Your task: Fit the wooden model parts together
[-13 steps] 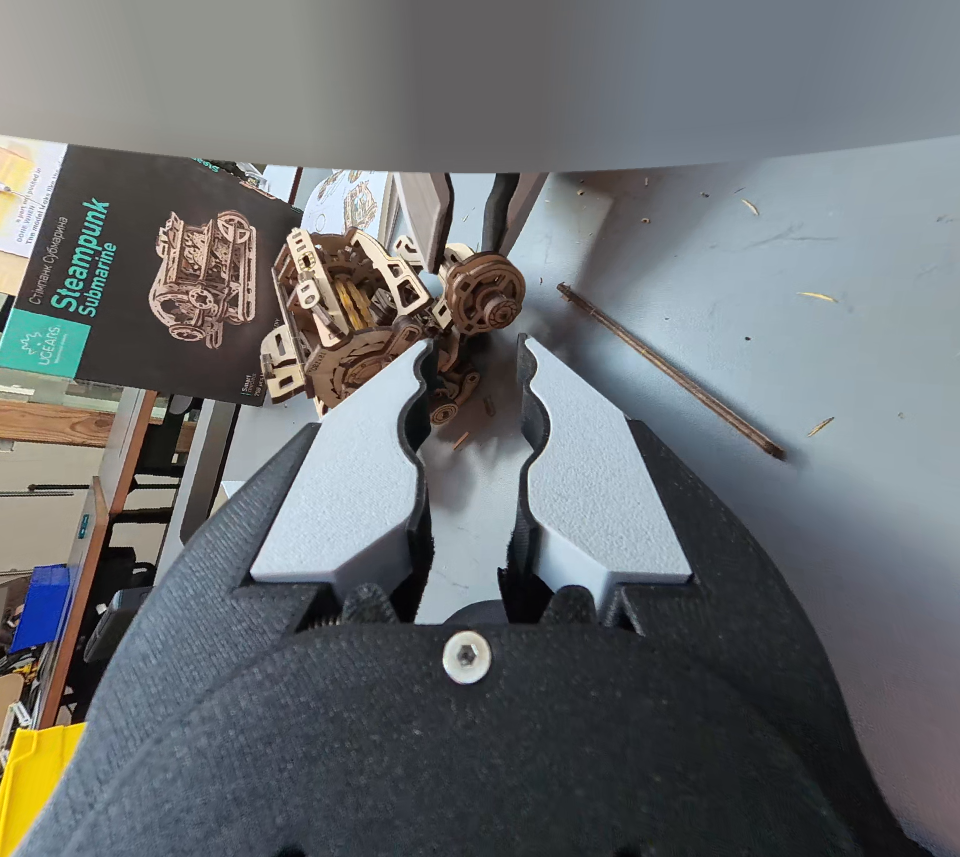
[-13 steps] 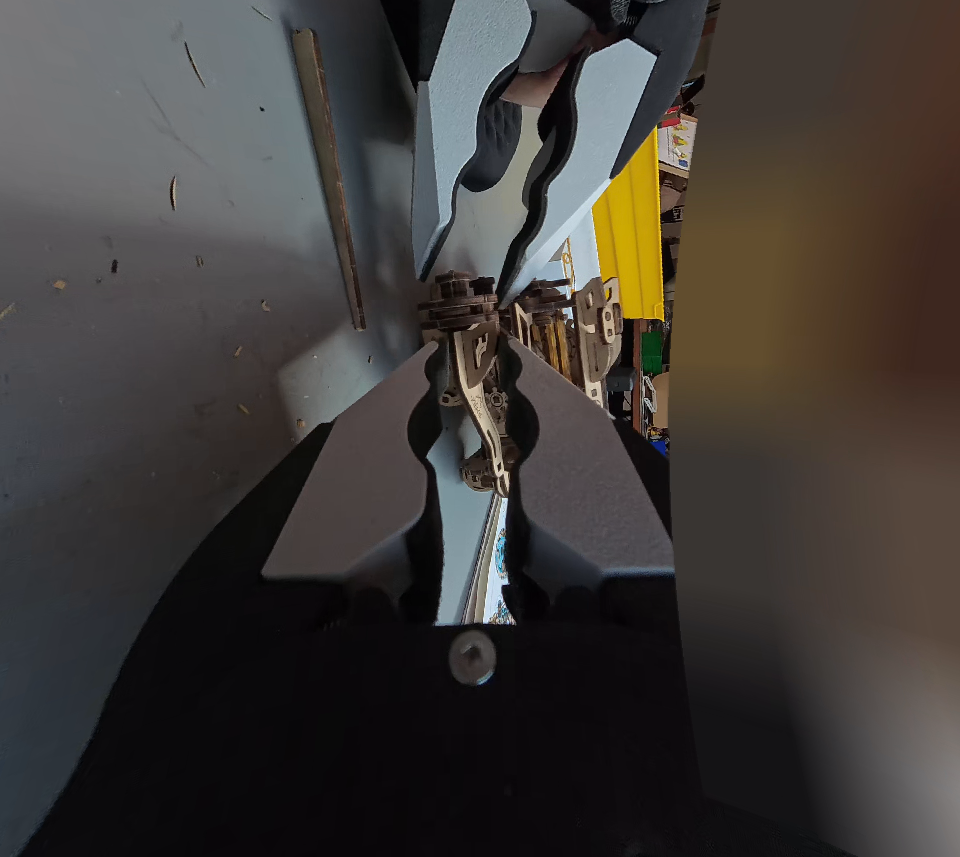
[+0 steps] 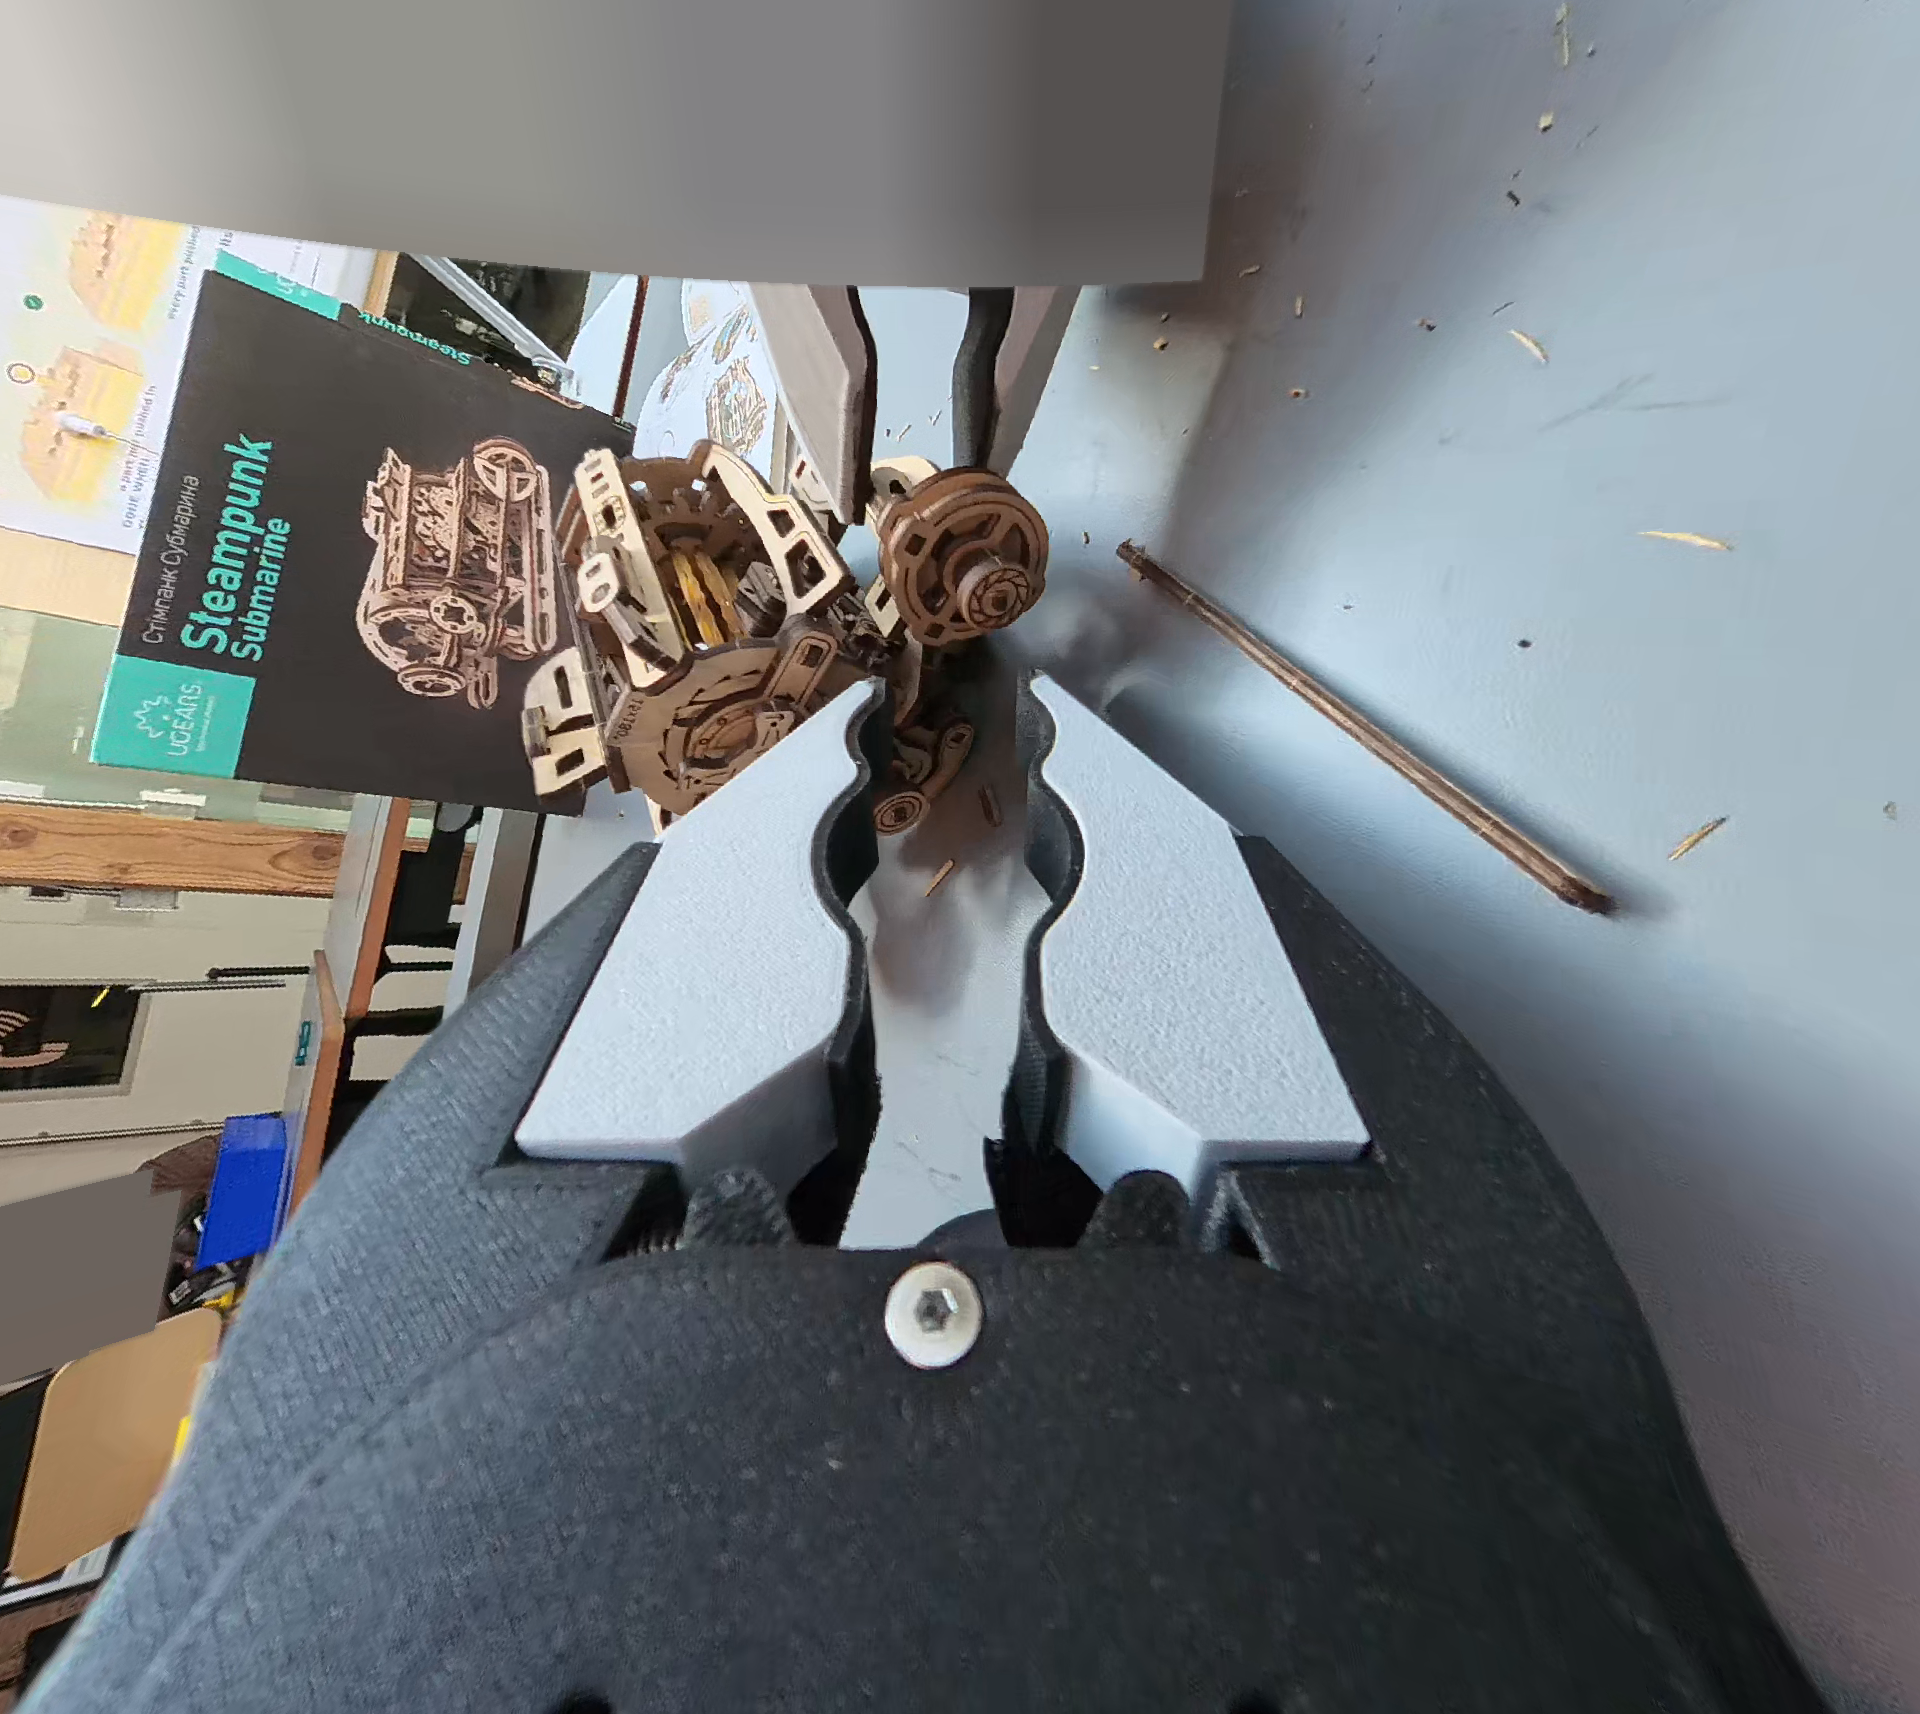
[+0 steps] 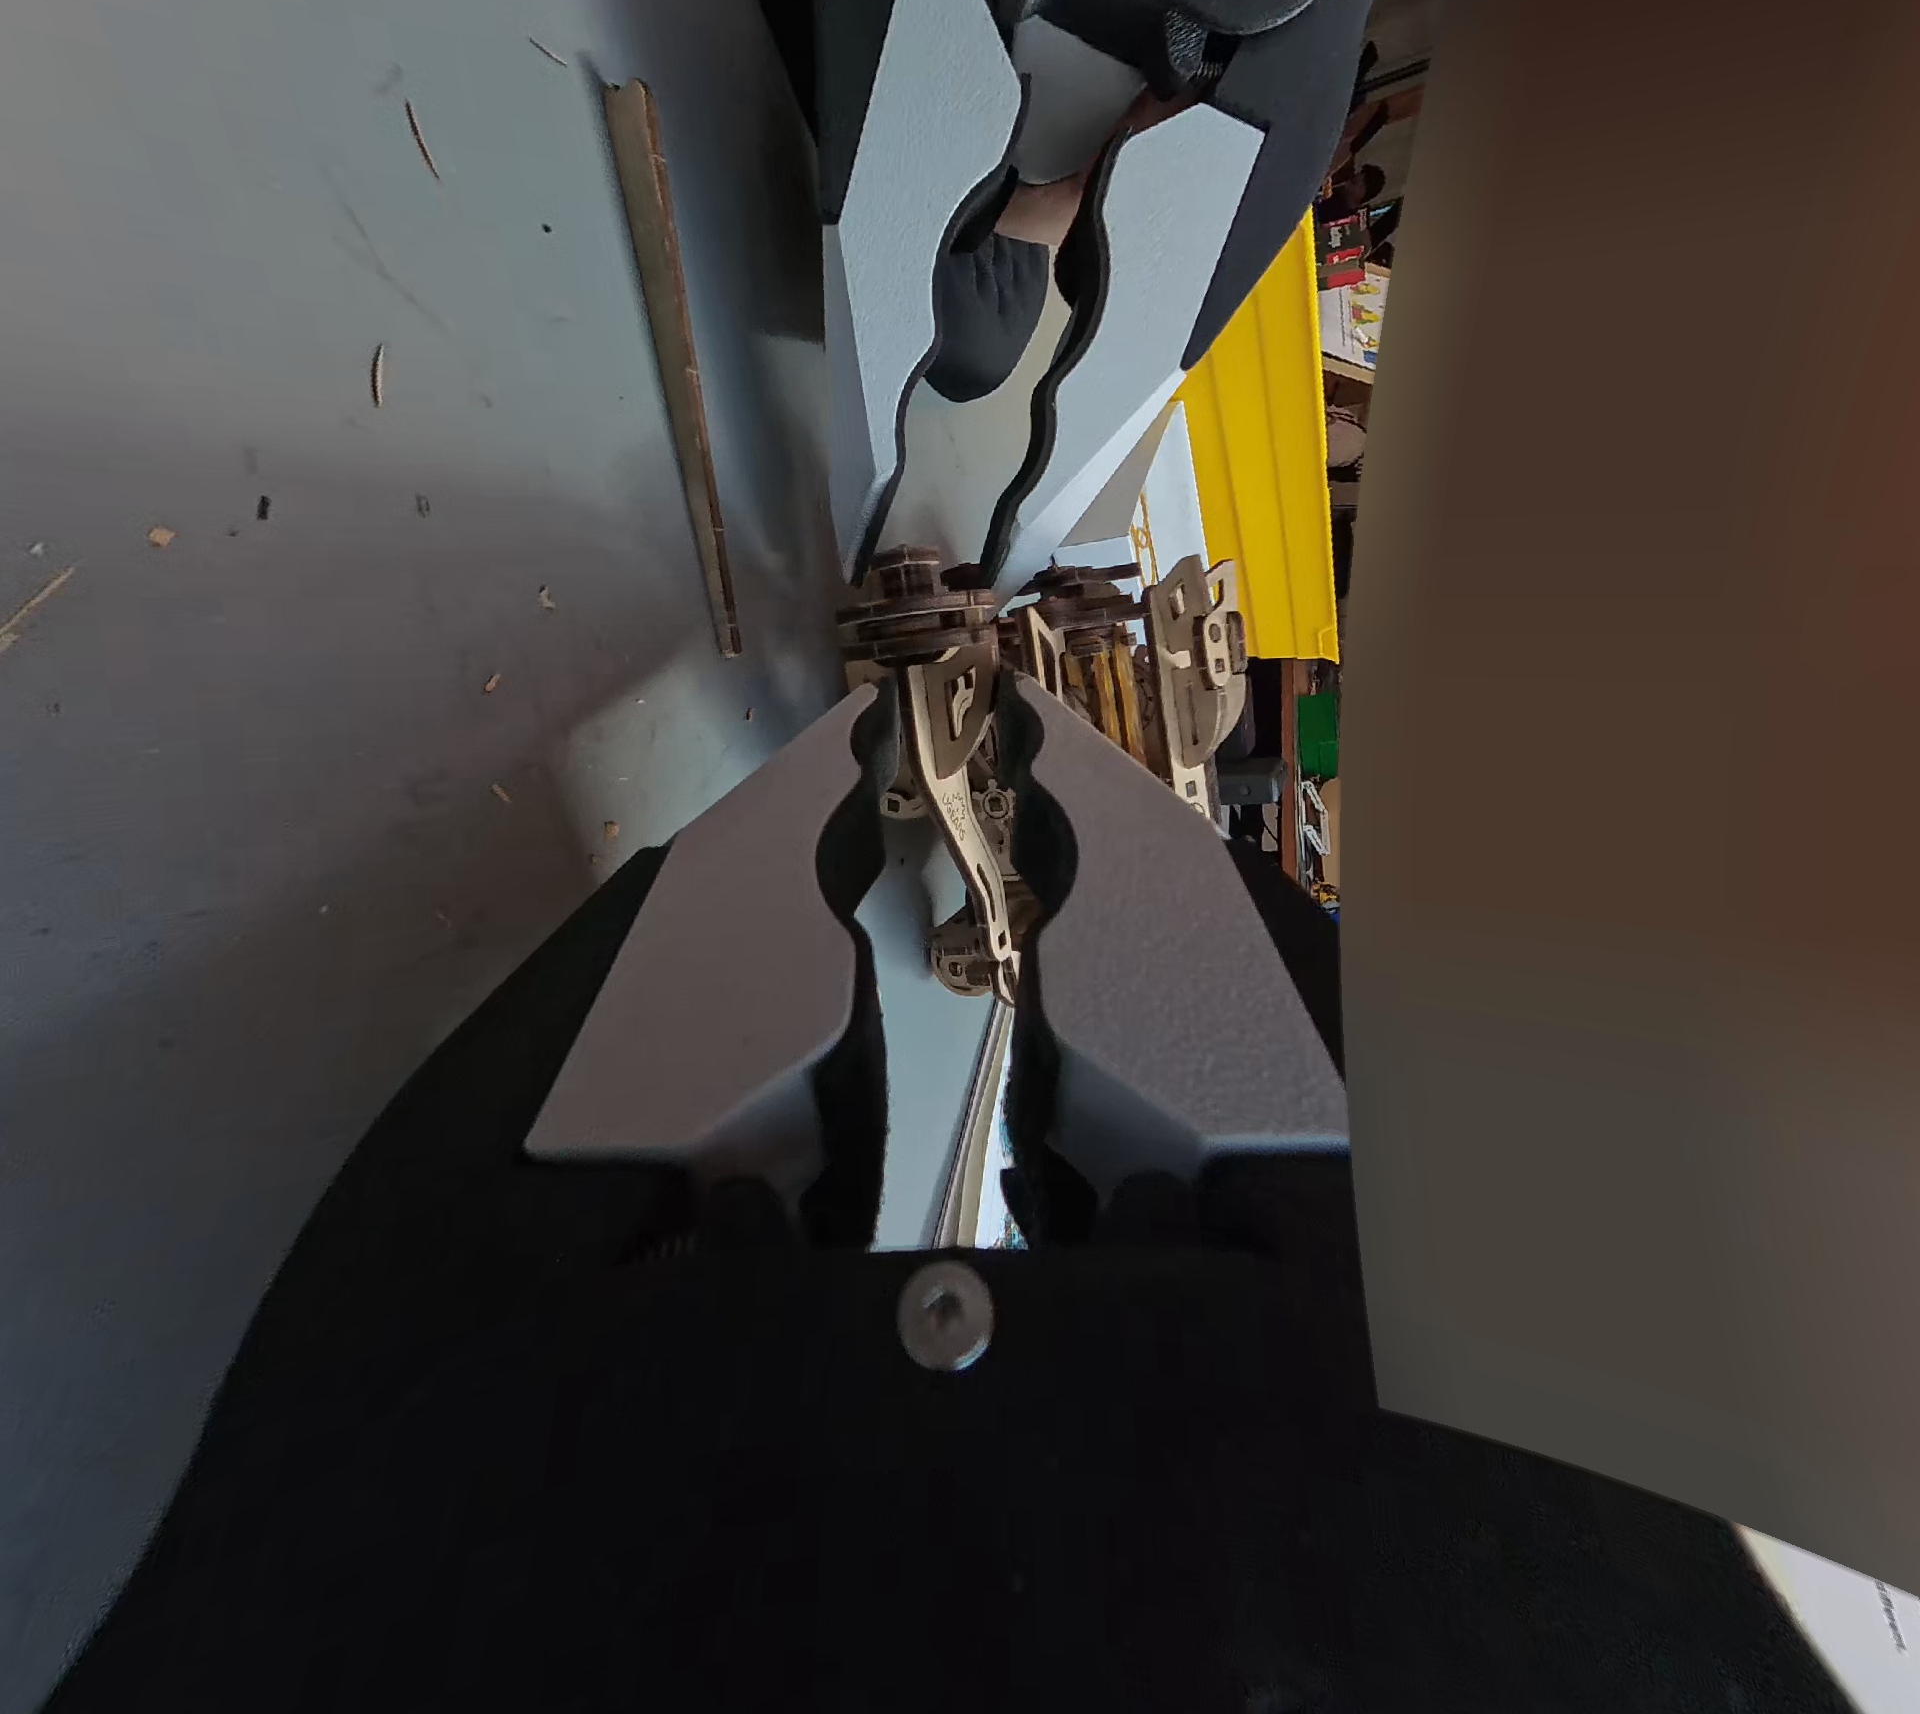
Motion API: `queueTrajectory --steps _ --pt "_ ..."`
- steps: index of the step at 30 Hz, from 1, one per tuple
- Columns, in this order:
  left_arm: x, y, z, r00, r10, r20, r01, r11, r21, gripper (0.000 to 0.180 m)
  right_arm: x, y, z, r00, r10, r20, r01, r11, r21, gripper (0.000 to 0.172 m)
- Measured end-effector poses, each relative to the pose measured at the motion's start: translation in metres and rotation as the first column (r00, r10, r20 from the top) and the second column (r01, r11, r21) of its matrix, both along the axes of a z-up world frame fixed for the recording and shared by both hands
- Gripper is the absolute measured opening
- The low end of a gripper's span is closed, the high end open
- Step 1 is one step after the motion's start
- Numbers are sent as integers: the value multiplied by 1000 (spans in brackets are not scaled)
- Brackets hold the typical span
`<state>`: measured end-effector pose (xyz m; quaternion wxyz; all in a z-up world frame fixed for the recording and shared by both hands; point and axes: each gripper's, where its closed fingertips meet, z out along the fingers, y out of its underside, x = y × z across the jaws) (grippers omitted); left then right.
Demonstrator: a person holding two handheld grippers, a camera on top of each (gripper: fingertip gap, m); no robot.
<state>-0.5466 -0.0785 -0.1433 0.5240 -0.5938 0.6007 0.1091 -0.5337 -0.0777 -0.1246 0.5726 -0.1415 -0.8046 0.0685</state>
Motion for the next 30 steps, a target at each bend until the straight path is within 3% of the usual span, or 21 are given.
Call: queueTrajectory --steps 1,20,30 --pt "0 0 0 1000 0 -4 0 1000 10 20 0 -1 0 1000 4 -1 -4 1000 3 18" --pt "0 6 7 1000 25 -1 -25 993 113 4 -1 -3 3 1000 -5 -15 5 1000 -28 17" --pt "-2 2 2 997 17 -79 -4 988 154 0 2 -9 3 1000 25 -5 -26 999 -22 17"
